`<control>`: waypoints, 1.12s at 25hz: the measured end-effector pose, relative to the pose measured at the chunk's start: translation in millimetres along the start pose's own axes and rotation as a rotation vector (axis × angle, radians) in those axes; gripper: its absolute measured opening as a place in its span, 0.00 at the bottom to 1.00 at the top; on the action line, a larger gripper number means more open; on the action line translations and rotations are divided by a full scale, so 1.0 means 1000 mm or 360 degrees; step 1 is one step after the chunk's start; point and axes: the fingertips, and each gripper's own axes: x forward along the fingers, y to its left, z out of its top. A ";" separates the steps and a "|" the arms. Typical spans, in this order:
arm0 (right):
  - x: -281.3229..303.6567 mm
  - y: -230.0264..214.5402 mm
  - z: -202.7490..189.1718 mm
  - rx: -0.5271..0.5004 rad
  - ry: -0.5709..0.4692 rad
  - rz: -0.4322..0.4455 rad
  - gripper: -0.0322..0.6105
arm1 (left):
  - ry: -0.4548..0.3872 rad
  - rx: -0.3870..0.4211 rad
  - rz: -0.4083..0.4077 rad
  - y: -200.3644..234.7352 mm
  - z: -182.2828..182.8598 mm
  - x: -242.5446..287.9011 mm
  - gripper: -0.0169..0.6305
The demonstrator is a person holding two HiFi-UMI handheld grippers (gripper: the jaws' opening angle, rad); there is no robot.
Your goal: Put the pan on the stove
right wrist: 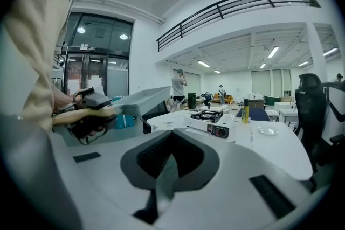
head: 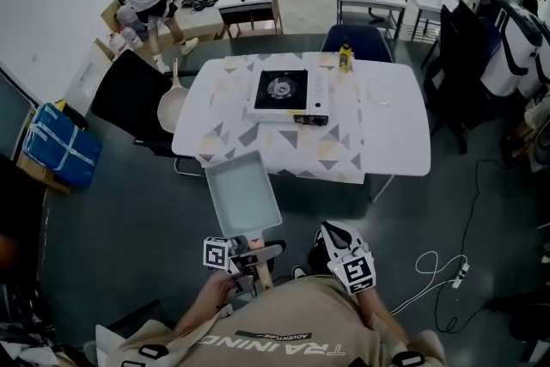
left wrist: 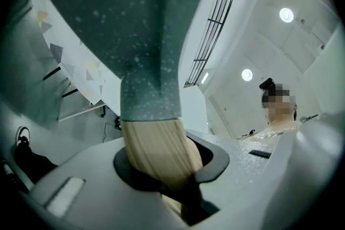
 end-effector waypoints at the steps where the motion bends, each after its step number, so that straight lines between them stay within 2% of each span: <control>1: 0.007 -0.007 0.000 0.0010 -0.0001 0.0004 0.05 | -0.0004 -0.0006 0.0001 0.003 0.006 0.000 0.17; 10: 0.075 -0.067 0.027 0.0033 -0.0104 0.0118 0.05 | -0.0042 0.0018 0.0063 0.027 0.079 0.028 0.17; 20: 0.123 -0.147 0.015 0.0106 -0.0079 0.0159 0.05 | -0.0070 -0.0023 0.0116 0.056 0.135 0.060 0.17; 28: 0.169 -0.168 0.017 0.0105 -0.0030 0.0206 0.05 | -0.0093 -0.0085 0.0145 0.074 0.172 0.060 0.17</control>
